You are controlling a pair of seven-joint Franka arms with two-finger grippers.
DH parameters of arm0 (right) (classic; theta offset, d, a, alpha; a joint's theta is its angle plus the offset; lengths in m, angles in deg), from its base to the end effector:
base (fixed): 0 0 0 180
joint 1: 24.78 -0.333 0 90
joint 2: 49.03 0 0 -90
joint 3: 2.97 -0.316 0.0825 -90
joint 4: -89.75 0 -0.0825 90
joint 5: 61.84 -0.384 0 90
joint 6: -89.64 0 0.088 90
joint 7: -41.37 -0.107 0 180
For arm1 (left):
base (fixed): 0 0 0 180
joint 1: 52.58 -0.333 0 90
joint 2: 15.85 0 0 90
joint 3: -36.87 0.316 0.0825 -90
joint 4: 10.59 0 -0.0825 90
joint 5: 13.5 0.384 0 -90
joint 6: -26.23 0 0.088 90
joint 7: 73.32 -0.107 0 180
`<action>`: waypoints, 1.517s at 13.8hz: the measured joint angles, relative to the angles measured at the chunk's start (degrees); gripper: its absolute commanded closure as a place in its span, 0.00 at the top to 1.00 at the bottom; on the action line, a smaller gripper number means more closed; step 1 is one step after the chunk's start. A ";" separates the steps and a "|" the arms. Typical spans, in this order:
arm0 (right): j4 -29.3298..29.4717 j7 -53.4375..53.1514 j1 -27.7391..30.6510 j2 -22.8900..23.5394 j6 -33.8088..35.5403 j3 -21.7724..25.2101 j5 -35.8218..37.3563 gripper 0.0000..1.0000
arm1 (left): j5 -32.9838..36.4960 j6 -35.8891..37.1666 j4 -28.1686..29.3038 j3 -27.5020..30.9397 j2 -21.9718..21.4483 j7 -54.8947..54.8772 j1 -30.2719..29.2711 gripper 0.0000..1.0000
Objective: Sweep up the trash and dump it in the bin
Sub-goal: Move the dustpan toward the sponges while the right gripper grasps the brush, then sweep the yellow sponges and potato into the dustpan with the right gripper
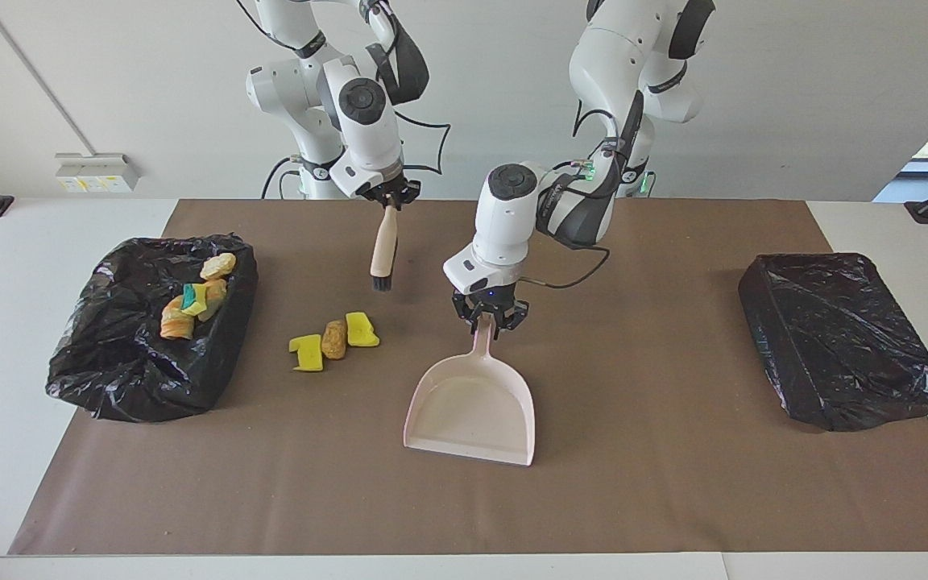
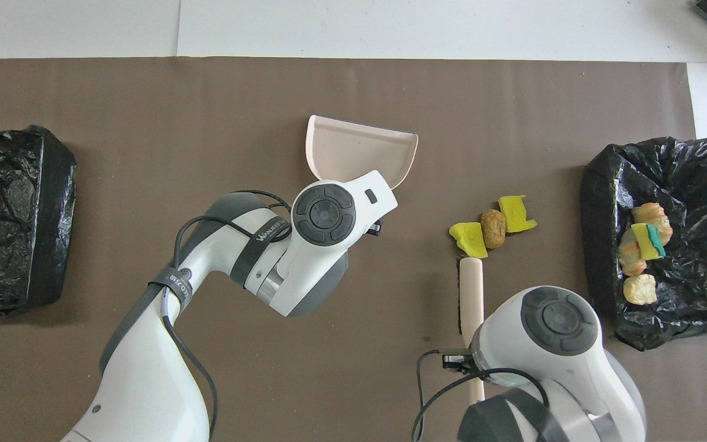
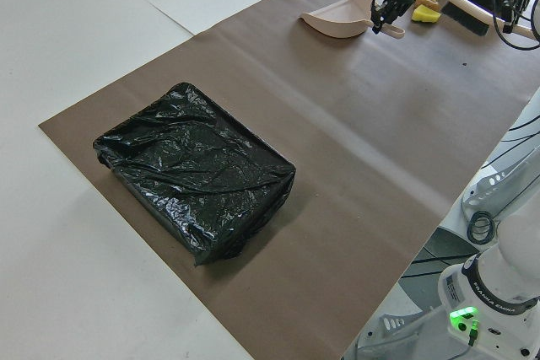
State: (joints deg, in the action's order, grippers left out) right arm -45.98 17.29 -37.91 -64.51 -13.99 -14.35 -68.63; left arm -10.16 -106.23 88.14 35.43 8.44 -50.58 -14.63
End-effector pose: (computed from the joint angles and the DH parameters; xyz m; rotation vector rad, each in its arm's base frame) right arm 0.3803 0.1853 0.4074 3.0413 -0.0796 -0.4467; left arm 0.5246 -0.4271 0.3560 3.0374 -0.4953 0.2466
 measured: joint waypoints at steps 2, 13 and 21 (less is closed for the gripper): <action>2.69 5.52 4.33 2.10 0.76 0.01 5.08 0.00 | 0.48 -0.03 0.02 0.05 0.00 0.01 -0.02 0.24; 12.44 16.80 15.98 20.13 -1.20 -0.24 24.99 0.00 | 1.11 3.79 -0.16 1.20 -2.82 -11.40 -3.09 0.11; 17.32 13.59 11.57 21.41 5.08 -0.54 14.05 0.00 | 1.22 15.43 0.47 1.42 -7.33 -57.34 -10.27 0.00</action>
State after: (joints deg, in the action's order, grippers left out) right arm -28.66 30.88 -26.34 -43.10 -8.92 -14.90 -54.59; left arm -8.94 -90.80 88.61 36.85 1.11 -107.92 -24.90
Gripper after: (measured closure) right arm 0.740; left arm 0.678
